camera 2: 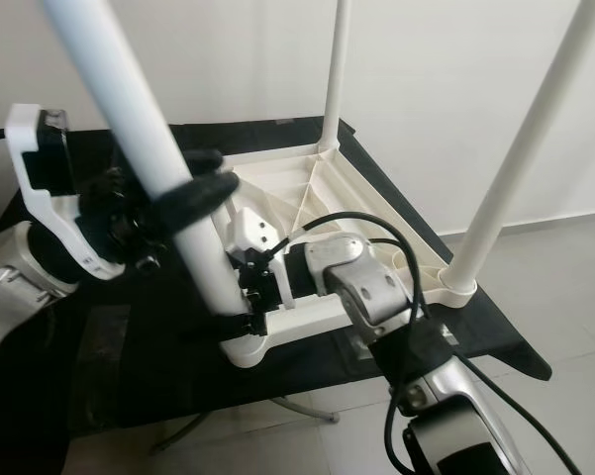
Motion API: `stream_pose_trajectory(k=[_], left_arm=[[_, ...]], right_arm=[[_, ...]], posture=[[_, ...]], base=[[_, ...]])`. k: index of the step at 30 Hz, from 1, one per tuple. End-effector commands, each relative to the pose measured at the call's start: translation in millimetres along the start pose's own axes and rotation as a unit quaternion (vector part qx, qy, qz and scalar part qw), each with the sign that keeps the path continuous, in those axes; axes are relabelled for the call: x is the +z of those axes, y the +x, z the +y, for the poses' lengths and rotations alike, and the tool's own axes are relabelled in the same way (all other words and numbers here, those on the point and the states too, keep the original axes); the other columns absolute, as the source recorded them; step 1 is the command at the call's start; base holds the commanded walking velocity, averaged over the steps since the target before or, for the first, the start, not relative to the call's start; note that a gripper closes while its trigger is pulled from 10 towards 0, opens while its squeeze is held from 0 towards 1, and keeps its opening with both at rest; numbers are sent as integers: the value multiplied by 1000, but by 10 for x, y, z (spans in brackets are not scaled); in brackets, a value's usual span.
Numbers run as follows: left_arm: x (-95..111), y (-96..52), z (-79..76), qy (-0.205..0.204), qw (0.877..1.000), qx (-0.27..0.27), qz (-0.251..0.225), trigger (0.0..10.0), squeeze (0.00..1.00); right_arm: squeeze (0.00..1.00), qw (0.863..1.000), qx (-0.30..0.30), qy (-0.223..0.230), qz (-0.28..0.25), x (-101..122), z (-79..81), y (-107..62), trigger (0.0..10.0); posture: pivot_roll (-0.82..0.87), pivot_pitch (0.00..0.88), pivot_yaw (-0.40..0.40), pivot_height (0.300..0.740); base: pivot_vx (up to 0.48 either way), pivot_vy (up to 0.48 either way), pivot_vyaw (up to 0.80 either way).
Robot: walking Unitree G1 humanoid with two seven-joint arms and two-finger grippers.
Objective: Building children table
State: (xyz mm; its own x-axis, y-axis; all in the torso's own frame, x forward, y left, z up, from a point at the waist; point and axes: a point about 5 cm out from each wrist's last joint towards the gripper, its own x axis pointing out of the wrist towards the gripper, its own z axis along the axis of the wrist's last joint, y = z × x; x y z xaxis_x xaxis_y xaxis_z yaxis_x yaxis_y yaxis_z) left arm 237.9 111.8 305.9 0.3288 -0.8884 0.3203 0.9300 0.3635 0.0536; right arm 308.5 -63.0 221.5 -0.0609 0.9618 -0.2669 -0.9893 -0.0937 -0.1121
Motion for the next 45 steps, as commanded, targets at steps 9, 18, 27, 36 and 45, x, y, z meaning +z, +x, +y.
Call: stream_pose_trajectory(k=[9,18,27,36,45], left_arm=[[-109,115,-53,-4,999,-40,30,0,0],[-108,108,-20,-5,999,-37,22,0,0],[-110,105,0,-1,999,-34,18,0,0],[-80,107,-4,3,999,-35,14,0,0],[-70,126,-11,4,999,-38,9,0,0]], right_arm=[[0,999,2,-12,-48,198,-15,229,10000],[0,993,27,-27,-109,336,45,244,10000],[0,991,43,-31,-122,367,85,273,10000],[0,992,57,-22,-111,317,127,321,0],[0,993,34,-17,-108,315,75,317,0]], posture=[[-7,3,11,740],[-11,0,16,740],[-11,0,16,740],[-10,0,21,740],[-12,0,22,740]], base=[[0,0,0],[0,0,0],[0,0,0],[0,0,0],[0,0,0]])
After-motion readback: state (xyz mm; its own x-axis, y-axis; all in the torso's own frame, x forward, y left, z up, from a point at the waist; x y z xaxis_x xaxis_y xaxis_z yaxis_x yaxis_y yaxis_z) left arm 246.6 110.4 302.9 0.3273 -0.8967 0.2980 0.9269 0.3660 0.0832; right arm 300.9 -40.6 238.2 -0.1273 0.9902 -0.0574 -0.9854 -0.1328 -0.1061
